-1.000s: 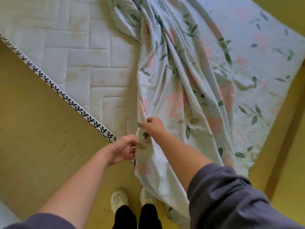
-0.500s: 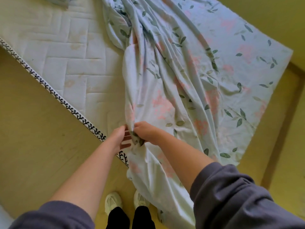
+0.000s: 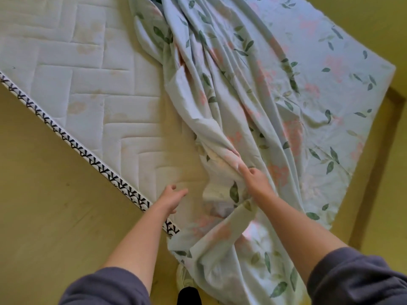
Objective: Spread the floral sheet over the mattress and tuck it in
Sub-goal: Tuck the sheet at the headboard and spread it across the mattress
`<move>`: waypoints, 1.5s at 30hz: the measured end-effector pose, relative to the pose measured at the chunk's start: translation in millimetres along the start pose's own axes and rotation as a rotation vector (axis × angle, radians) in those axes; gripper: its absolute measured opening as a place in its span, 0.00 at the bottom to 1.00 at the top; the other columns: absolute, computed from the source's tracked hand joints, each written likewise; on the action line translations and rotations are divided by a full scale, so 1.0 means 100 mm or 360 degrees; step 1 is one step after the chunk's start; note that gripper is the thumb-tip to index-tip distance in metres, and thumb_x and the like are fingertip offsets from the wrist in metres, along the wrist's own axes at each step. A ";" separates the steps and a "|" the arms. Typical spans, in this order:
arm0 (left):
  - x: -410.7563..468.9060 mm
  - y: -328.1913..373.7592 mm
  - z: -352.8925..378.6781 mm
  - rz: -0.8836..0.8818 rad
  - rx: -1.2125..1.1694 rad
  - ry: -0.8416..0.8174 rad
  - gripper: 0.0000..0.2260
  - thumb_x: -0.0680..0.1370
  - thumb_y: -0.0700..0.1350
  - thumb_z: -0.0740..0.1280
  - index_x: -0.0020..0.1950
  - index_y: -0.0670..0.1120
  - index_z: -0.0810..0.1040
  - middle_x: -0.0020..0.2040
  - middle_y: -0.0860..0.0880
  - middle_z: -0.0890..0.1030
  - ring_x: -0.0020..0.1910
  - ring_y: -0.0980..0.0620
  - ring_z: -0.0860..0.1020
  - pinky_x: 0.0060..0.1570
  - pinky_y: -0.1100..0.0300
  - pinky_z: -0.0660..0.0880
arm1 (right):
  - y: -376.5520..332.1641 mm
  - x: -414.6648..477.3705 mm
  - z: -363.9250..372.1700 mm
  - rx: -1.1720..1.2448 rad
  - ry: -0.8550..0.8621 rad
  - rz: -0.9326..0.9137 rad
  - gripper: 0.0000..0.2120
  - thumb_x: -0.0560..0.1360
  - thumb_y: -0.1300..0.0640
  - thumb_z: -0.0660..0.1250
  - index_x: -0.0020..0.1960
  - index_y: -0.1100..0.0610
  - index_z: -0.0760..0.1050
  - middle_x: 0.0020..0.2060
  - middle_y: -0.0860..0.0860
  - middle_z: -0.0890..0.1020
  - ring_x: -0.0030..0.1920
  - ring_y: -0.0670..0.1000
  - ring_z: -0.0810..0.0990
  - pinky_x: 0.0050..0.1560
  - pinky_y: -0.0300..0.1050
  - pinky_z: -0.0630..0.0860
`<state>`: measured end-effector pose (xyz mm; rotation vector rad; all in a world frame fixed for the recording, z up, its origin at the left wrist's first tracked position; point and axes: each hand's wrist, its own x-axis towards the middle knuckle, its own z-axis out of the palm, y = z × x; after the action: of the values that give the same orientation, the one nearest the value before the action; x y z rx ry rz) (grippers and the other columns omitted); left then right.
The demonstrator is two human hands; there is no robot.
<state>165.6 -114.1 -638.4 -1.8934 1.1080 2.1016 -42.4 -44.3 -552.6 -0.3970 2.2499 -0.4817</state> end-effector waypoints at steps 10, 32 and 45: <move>-0.13 0.47 0.34 -0.0005 -0.0326 -0.0299 0.10 0.79 0.46 0.64 0.56 0.41 0.73 0.36 0.47 0.71 0.31 0.53 0.71 0.38 0.56 0.79 | -0.21 -0.17 0.37 0.0726 -0.0335 0.0052 0.21 0.80 0.45 0.58 0.67 0.56 0.72 0.59 0.55 0.79 0.59 0.55 0.78 0.64 0.53 0.74; -2.58 0.26 -1.48 0.0657 -0.0339 0.0173 0.07 0.77 0.38 0.64 0.53 0.47 0.77 0.49 0.47 0.82 0.44 0.51 0.80 0.37 0.63 0.76 | -1.80 -2.00 0.48 -0.0062 -0.0561 -0.0453 0.17 0.78 0.49 0.64 0.62 0.57 0.72 0.56 0.55 0.79 0.48 0.51 0.78 0.44 0.44 0.75; -2.89 0.37 -2.30 0.0587 0.0392 -0.0370 0.14 0.75 0.35 0.59 0.60 0.40 0.76 0.51 0.45 0.78 0.45 0.51 0.77 0.40 0.64 0.77 | -2.73 -2.60 1.01 0.0171 -0.0568 -0.0222 0.10 0.72 0.73 0.59 0.40 0.60 0.72 0.33 0.55 0.72 0.33 0.51 0.74 0.32 0.43 0.75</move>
<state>398.5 -161.2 -353.7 -1.3798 1.6668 2.1607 235.8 -194.7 -324.4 -0.5411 1.8522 -0.5534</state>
